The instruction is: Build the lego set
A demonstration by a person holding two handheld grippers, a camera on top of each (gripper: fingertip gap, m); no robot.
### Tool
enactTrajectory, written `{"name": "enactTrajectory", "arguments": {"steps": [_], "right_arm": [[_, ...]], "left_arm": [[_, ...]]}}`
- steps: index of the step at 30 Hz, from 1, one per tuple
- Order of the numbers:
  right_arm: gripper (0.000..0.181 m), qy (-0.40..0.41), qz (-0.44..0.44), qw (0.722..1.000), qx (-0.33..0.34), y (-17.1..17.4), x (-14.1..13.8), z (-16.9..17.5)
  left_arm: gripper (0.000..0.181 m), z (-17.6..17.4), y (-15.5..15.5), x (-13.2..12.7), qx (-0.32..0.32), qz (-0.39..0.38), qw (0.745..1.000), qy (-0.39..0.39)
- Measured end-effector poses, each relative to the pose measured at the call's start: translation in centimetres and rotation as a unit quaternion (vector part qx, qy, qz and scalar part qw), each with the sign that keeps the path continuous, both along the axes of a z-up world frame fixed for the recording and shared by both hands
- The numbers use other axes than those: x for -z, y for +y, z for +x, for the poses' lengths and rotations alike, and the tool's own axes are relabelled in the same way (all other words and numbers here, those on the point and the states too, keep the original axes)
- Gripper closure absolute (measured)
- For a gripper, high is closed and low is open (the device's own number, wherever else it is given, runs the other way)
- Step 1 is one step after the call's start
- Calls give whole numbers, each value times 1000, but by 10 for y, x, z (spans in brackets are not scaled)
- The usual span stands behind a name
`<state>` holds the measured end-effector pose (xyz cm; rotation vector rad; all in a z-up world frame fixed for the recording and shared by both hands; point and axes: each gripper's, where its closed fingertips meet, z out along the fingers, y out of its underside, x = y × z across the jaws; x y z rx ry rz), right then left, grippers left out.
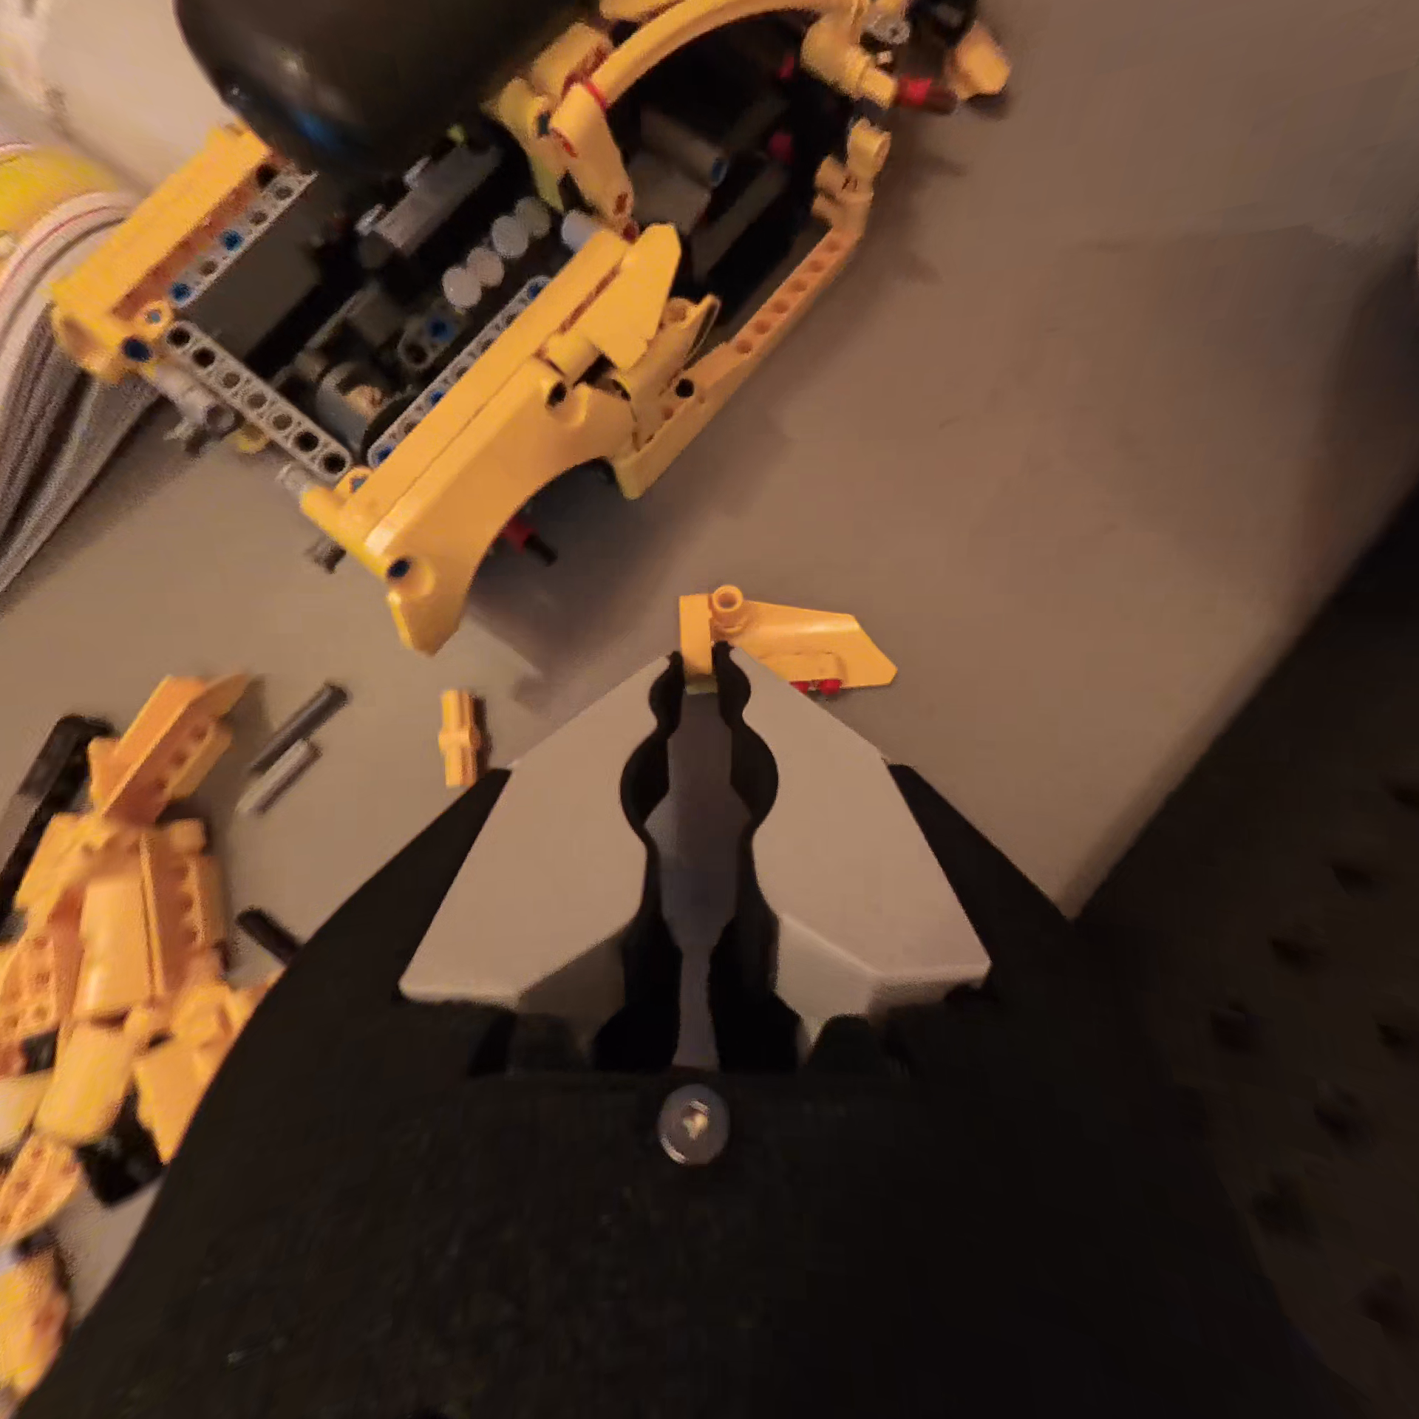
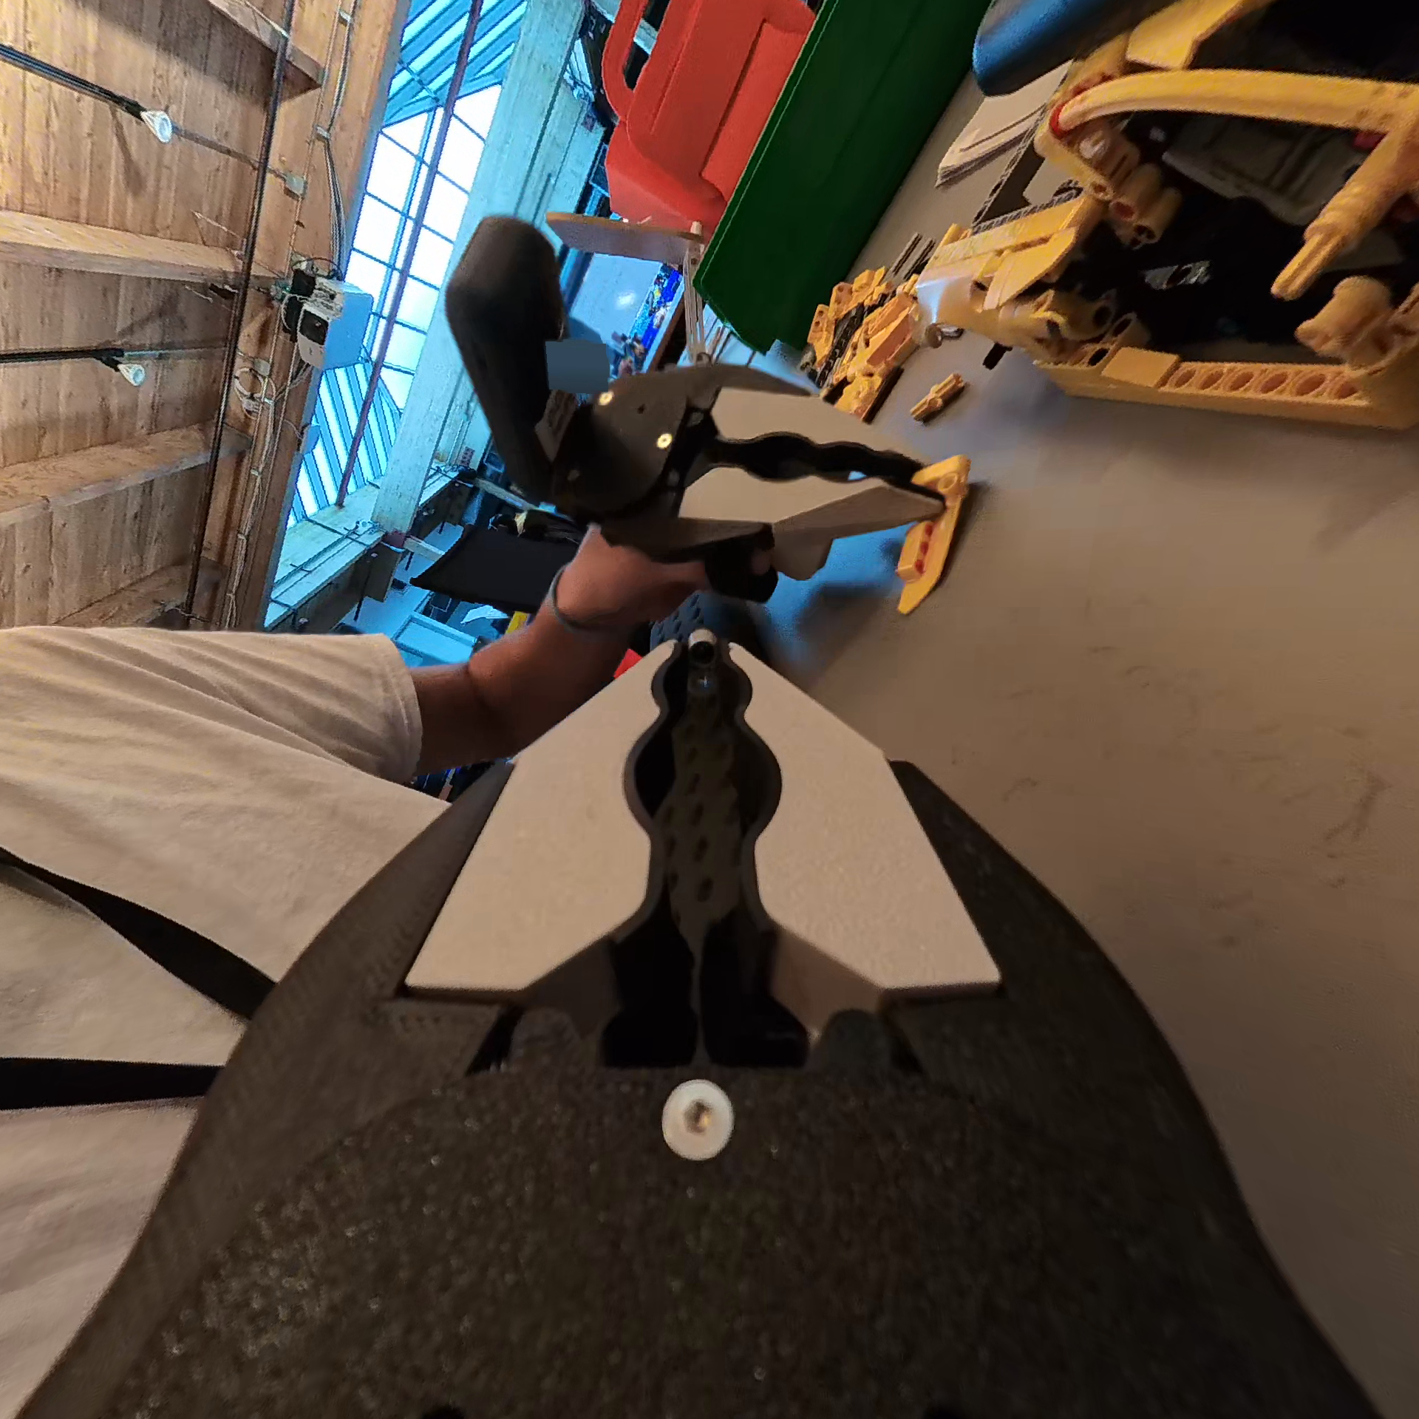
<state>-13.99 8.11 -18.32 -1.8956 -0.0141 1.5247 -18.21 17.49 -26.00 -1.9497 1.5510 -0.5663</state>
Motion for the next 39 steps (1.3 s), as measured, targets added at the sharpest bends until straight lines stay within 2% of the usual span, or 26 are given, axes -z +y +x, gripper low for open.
{"name": "enactTrajectory", "arguments": {"steps": [2, 5, 10, 13, 15, 18, 22, 25, 29, 34, 39], "right_arm": [[176, 1, -1, 1000, -1, 0, 0, 0], [176, 4, -2, 1000, -1, 0, 0, 0], [176, 5, -3, 1000, -8, -2, 0, -1], [176, 3, 1, 1000, -8, -3, -1, -2], [176, 5, 5, 1000, -7, -3, -2, -1], [176, 13, 4, 1000, -7, -3, -3, -1], [176, 20, 4, 1000, -13, -4, -4, -1], [176, 28, 8, 1000, -11, -5, -7, 1], [176, 45, 15, 999, -4, -5, -11, 4], [176, 63, 12, 998, 2, -3, -13, 8], [176, 69, 8, 998, -3, -3, -13, 8]], "left_arm": [[173, -6, -2, 0, -39, 21, 999, 8], [170, -8, -17, 0, -61, 6, 998, 15], [153, -2, -69, -4, -14, -131, 991, -3], [147, -7, -75, -10, 54, -99, 994, -11], [147, -9, -77, -17, 137, -48, 989, -35], [147, -10, -78, -29, 265, 23, 961, -72], [144, 6, -63, -33, 349, 85, 925, -124], [139, 6, -72, -15, 424, 10, 901, -85], [139, -2, -82, -11, 476, -133, 868, -40], [138, -2, -84, -16, 497, -157, 851, -64], [136, -6, -97, -8, 502, -153, 851, -27]]}}
